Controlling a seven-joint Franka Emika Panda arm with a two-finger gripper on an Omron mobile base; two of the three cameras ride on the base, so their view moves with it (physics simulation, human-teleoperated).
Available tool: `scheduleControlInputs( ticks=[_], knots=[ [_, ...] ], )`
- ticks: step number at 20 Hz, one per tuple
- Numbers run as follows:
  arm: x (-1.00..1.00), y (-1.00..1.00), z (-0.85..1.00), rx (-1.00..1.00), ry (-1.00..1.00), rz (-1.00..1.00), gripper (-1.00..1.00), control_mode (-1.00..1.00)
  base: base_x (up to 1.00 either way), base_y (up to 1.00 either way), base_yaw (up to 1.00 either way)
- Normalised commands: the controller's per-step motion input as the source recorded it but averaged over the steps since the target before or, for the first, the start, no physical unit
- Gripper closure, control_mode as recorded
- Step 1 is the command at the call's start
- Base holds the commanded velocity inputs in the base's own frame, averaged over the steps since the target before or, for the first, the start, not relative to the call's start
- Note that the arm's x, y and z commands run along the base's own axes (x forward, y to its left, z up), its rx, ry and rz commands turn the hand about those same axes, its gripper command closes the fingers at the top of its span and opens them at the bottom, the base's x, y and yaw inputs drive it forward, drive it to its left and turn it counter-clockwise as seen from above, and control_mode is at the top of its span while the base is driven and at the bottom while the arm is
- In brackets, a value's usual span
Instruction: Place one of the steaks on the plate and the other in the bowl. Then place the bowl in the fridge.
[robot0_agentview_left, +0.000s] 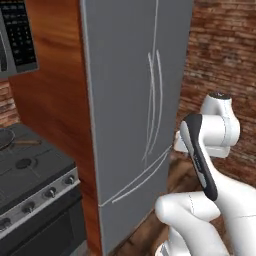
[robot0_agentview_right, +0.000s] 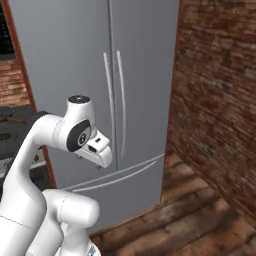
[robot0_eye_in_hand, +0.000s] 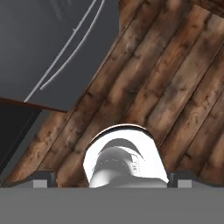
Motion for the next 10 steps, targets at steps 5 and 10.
scheduleControlInputs(
  ticks=[5, 10],
  knots=[
    [0.00, 0.00, 0.00, 0.00, 0.00, 0.00, -1.00, 1.00, 0.52, -0.41, 0.87],
    [0.00, 0.00, 0.00, 0.00, 0.00, 0.00, -1.00, 1.00, 0.09, -0.73, 0.77]
  ],
)
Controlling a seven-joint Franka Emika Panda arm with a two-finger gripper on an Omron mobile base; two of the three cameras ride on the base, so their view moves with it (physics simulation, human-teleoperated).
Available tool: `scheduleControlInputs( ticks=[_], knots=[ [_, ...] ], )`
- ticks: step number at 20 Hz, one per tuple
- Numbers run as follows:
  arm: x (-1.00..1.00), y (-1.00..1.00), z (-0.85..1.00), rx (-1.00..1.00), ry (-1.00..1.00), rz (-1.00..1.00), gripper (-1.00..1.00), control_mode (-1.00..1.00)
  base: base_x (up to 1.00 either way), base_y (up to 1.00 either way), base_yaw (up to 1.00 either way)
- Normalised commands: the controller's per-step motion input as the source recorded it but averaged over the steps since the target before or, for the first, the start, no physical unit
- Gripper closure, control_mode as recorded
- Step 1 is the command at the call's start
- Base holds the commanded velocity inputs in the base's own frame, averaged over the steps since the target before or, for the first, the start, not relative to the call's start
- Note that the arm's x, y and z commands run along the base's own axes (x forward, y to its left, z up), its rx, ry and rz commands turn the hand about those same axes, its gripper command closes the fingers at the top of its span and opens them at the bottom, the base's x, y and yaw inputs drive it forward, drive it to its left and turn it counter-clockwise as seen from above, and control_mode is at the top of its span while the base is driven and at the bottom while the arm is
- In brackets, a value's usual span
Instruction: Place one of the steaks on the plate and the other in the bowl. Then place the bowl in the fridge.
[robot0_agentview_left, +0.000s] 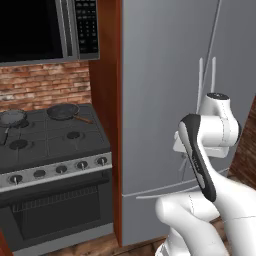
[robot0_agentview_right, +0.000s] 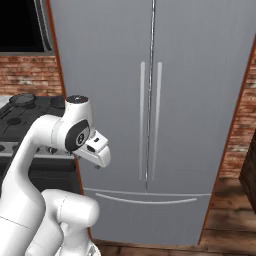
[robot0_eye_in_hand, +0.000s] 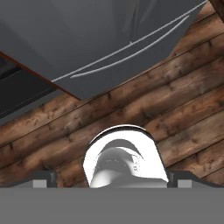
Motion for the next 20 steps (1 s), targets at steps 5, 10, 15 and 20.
scheduleControlInputs(
  ticks=[5, 10, 15, 20],
  knots=[
    [0.00, 0.00, 0.00, 0.00, 0.00, 0.00, -1.00, 1.00, 0.01, -0.95, 0.60],
    [0.00, 0.00, 0.00, 0.00, 0.00, 0.00, -1.00, 1.00, -0.08, -0.71, 0.33],
    [0.00, 0.00, 0.00, 0.00, 0.00, 0.00, -1.00, 1.00, -0.12, -0.03, 0.00],
    [0.00, 0.00, 0.00, 0.00, 0.00, 0.00, -1.00, 1.00, -0.30, 0.00, -0.29]
  ],
)
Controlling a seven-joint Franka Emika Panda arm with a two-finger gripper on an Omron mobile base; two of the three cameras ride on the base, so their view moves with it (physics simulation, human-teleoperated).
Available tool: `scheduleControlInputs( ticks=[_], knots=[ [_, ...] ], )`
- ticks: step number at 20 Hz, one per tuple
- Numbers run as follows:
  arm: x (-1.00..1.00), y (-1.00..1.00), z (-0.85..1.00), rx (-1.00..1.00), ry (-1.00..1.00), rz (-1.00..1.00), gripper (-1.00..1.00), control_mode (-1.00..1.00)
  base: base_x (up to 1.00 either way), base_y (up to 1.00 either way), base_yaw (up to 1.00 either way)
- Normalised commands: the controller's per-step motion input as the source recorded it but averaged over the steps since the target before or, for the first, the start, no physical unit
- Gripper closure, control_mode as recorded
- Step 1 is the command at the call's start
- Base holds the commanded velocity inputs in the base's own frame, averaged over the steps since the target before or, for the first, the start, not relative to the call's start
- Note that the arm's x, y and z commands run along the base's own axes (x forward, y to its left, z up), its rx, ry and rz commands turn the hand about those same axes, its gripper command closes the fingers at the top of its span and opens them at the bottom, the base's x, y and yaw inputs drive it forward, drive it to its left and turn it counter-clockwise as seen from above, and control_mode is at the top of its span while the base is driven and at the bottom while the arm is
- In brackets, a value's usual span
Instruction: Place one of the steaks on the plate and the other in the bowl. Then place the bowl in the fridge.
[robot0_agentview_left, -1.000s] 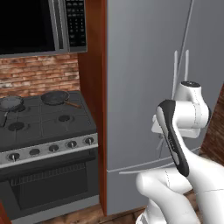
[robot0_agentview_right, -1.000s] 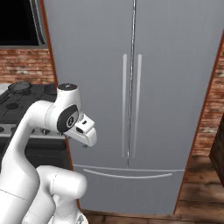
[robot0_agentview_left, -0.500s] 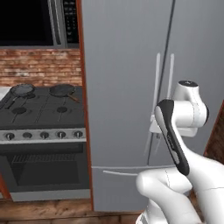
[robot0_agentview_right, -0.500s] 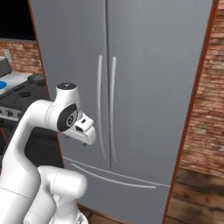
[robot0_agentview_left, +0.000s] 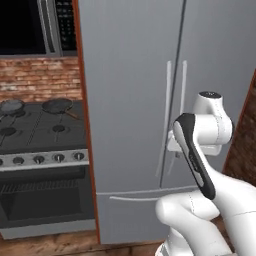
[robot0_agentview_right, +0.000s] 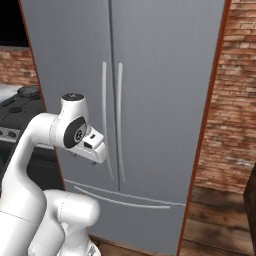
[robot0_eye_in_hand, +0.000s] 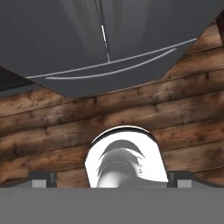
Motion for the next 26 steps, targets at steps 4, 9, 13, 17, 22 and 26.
scheduleControlInputs(
  ticks=[4, 9, 13, 17, 22, 26],
  knots=[
    [0.00, 0.00, 0.00, 0.00, 0.00, 0.00, -1.00, 1.00, -0.19, 0.12, -0.32],
    [0.00, 0.00, 0.00, 0.00, 0.00, 0.00, -1.00, 1.00, -0.05, 0.07, -0.07],
    [0.00, 0.00, 0.00, 0.00, 0.00, 0.00, -1.00, 1.00, -0.43, -0.08, 0.00],
    [0.00, 0.00, 0.00, 0.00, 0.00, 0.00, -1.00, 1.00, -0.60, -0.05, 0.00],
    [0.00, 0.00, 0.00, 0.00, 0.00, 0.00, -1.00, 1.00, -0.09, 0.00, 0.00],
    [0.00, 0.00, 0.00, 0.00, 0.00, 0.00, -1.00, 1.00, 0.03, 0.00, 0.00]
  ],
)
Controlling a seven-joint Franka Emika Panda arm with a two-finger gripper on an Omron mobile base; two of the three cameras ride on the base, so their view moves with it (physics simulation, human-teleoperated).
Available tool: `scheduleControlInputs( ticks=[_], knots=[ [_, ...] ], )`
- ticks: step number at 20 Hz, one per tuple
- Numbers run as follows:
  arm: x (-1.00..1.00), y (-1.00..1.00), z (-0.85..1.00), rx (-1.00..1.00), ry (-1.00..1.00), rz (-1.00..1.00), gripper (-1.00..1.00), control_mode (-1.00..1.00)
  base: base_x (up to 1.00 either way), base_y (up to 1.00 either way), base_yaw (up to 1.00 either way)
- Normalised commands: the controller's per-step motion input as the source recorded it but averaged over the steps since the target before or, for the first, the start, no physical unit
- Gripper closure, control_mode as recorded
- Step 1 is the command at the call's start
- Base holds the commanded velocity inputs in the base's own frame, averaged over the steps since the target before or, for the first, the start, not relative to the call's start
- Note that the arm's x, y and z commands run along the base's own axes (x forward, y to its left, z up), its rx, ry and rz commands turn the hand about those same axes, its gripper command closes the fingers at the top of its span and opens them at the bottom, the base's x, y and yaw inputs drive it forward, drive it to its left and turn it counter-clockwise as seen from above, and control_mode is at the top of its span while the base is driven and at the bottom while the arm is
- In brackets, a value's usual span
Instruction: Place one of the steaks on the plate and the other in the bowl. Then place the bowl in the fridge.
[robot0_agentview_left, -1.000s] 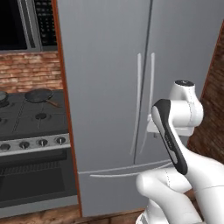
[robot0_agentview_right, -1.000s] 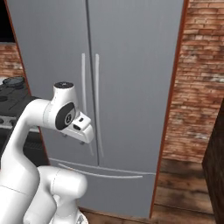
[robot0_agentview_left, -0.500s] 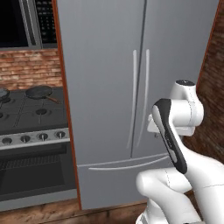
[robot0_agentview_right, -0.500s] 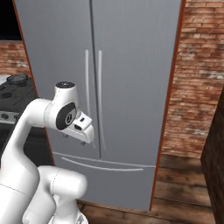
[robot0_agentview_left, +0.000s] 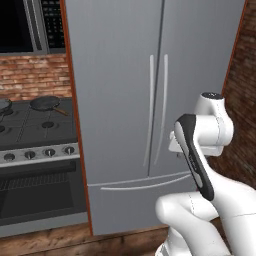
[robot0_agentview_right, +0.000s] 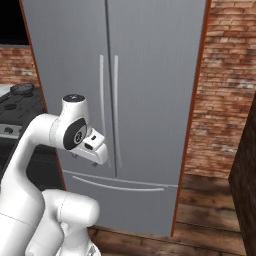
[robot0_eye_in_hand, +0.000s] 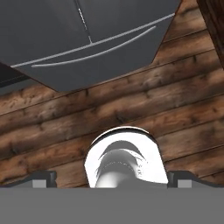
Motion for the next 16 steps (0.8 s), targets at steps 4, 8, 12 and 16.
scheduleControlInputs(
  ticks=[4, 8, 12, 16],
  knots=[
    [0.30, -0.03, 0.00, 0.00, 0.00, 0.04, -1.00, -1.00, 0.04, 0.00, 0.01],
    [0.92, -0.23, 0.06, 0.00, -0.20, 0.07, -1.00, -1.00, 0.00, 0.00, 0.00],
    [0.91, -0.08, 0.05, -0.06, -0.40, 0.00, -1.00, -1.00, 0.00, 0.00, 0.00],
    [1.00, 0.00, 0.06, -0.07, -0.30, 0.00, -1.00, -1.00, 0.00, 0.00, 0.00]
  ],
)
